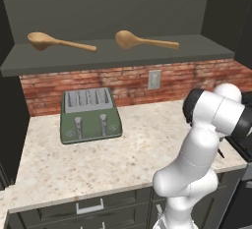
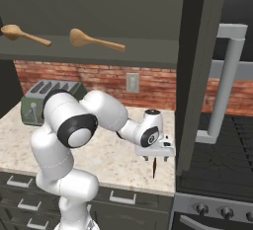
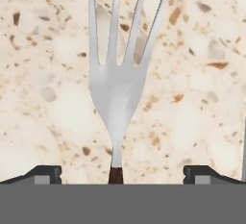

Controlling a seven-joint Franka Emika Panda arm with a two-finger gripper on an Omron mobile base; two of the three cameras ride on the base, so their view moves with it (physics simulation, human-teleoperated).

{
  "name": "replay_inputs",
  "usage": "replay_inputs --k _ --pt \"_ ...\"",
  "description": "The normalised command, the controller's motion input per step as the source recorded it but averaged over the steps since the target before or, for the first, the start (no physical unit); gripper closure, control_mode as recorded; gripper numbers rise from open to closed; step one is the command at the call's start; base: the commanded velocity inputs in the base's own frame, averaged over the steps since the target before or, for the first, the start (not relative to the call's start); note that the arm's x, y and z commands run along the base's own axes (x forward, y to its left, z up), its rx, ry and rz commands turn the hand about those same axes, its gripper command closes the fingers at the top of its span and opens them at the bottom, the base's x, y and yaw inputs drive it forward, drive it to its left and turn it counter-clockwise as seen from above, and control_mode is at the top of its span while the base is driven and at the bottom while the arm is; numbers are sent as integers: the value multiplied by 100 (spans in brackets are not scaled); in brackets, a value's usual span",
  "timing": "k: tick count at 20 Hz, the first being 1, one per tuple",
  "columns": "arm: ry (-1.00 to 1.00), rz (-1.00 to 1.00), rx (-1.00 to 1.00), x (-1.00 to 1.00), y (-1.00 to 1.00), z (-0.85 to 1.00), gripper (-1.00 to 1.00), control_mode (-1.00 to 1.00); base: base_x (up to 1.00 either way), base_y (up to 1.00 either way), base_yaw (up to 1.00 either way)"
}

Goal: Organize the utensils by type. Pick up the wooden spoons from the counter and place them in the open cabinet. Then pick up the metallic utensils from the counter and place them in the open drawer.

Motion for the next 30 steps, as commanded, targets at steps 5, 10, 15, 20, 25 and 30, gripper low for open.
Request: replay_inputs --k 5,10,15,20,25,30 --pt "0 5 9 1 0 -23 -100 -100 0 0 0" --pt "0 4 6 0 2 -21 -100 -100 0 0 0" --pt "0 2 2 0 13 -17 -100 -100 0 0 0" --pt "0 0 0 0 22 -17 -100 -100 0 0 0" --pt "0 0 0 0 19 -24 -100 -100 0 0 0" --pt "0 0 0 0 28 -25 -100 -100 0 0 0"
